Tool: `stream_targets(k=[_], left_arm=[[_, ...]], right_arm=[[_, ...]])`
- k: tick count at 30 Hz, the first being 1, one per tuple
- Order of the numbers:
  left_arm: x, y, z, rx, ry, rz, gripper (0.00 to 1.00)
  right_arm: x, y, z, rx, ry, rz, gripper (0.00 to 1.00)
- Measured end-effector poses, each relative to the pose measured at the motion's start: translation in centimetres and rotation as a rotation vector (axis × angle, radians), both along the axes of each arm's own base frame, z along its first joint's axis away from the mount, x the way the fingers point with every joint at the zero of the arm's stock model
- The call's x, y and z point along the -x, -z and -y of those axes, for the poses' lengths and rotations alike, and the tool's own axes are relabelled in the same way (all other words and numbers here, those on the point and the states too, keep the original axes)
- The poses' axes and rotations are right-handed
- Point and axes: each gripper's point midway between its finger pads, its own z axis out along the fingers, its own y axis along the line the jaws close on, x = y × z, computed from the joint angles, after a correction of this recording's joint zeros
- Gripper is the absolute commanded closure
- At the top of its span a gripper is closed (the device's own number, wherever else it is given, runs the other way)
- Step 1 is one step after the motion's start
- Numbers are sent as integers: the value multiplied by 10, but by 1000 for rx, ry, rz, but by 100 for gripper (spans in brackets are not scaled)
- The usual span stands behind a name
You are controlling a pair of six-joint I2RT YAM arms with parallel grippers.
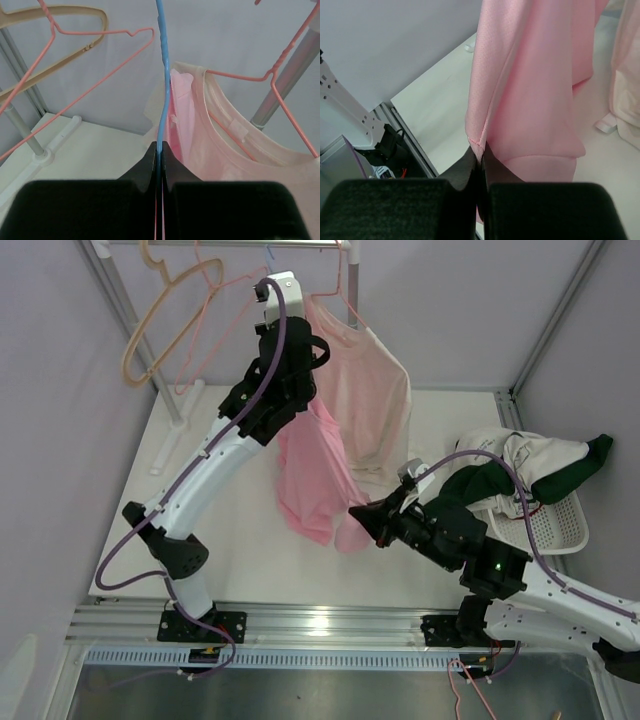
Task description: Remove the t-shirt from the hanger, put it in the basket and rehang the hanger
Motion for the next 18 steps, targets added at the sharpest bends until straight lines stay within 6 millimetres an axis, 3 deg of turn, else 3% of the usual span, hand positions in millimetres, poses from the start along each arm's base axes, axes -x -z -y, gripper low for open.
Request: stream_targets(k=[4, 8, 12, 18], left_arm=[[7, 13, 8, 13, 80, -63, 99], [27, 27, 14, 50, 210, -136, 99], [68, 30, -1, 104, 307, -188, 99], [146, 31, -37, 198, 448, -216, 99]], right_arm=[[-9, 3, -6, 35, 30, -7, 100], [-39, 11, -22, 97, 62, -30, 100], [-83, 20, -27, 153, 119, -59, 100], [-149, 0, -29, 137, 185, -58, 100]])
